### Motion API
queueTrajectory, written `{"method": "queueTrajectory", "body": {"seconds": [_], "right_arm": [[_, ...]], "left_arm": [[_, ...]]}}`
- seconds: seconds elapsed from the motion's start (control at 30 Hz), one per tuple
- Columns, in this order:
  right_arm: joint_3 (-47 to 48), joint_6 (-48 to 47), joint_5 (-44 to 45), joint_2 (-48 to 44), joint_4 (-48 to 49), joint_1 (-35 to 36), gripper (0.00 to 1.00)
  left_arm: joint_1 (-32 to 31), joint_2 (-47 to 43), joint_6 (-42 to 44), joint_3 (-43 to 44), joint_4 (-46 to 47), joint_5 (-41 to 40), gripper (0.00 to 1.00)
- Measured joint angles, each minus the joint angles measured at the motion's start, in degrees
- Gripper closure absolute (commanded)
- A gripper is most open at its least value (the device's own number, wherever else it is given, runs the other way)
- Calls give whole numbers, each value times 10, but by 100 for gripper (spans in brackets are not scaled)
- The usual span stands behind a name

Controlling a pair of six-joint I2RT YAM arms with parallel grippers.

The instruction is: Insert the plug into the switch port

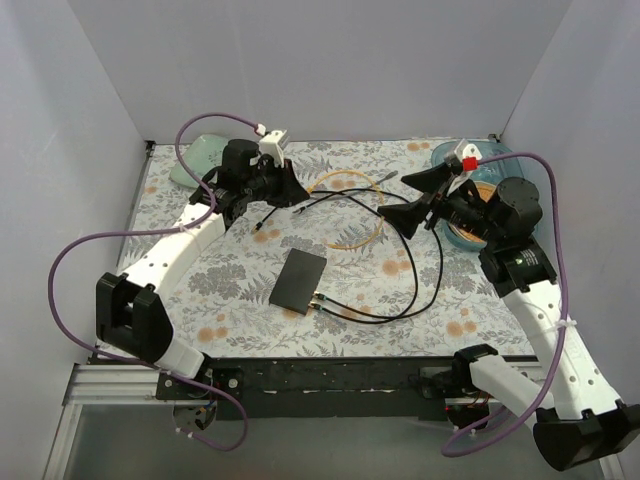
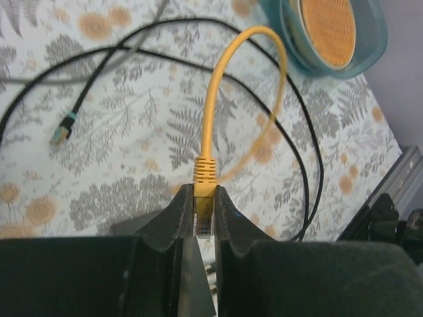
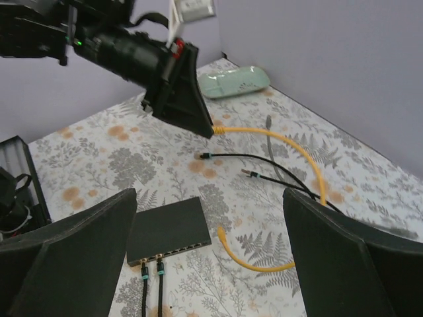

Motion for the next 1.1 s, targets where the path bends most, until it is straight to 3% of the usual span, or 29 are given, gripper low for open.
{"method": "queueTrajectory", "body": {"seconds": [0.13,0.33,0.67,0.83,1.1], "right_arm": [[12,7,-57,25,28,0,2],[13,7,-130,115,35,5,2],[74,-60,-152,209,-26,90,6],[101,-105,-152,247,-76,134,11],[99,-138,-143,264,-133,139,20]], "left_arm": [[-2,-9,28,-24,-51,24,100],[-19,-19,91,-13,-117,132,100],[-79,-5,167,15,-217,276,100],[-91,-5,169,26,-219,296,100],[-92,-5,175,34,-221,288,100]]}}
